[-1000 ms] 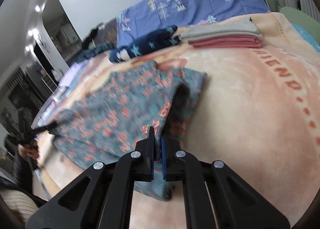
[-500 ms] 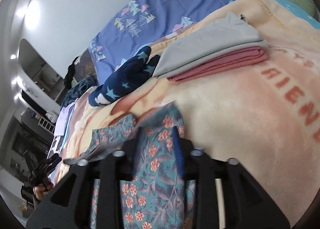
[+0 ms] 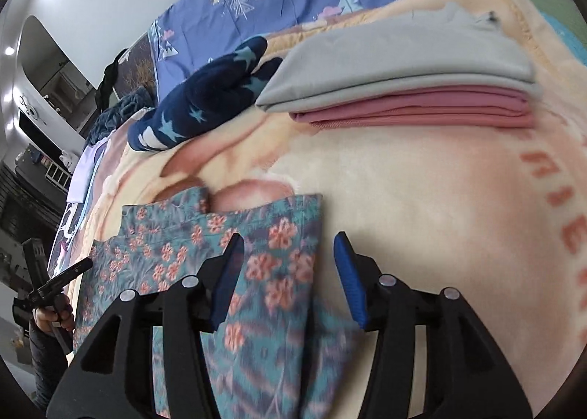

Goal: Fold small clothes
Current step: 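Grasp the folded edge with the left gripper and straighten it, release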

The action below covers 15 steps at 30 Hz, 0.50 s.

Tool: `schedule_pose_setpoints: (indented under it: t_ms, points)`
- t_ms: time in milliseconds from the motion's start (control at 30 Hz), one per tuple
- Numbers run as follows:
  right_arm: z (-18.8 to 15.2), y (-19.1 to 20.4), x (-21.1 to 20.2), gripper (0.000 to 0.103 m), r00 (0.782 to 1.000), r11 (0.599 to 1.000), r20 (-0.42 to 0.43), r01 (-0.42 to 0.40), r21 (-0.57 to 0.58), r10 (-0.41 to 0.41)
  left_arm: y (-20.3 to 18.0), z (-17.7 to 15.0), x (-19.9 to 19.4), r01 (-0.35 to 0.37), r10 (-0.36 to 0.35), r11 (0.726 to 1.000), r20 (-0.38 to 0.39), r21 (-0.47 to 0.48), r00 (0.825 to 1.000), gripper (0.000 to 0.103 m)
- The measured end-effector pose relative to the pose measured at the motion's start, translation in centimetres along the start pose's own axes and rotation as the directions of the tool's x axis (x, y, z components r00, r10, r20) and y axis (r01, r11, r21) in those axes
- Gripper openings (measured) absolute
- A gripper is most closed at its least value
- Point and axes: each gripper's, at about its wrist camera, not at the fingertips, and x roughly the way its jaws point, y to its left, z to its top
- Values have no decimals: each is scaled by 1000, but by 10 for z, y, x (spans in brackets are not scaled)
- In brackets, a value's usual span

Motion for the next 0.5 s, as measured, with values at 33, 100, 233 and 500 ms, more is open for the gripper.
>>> schedule_pose_setpoints:
  t_ms: [33,100,233,500]
  points:
    - [2,0,3,46,1000,1000,-1,-2,-6,2,2,4,2,4,-4,1000,1,-14,1000,33]
    - [2,1,5,9,1000,1000,0,-15,-25,15,9,10,6,35,-34,998,12,-56,999,15]
    - [0,3,-11,5,996,998,56,-63,-31,65,2,12,-7,58,-55,998,76,-34,996,4]
    - [18,11,-46,5,980,996,181,-73,-50,81,-21,52,-52,31,-42,998,249,49,968,4]
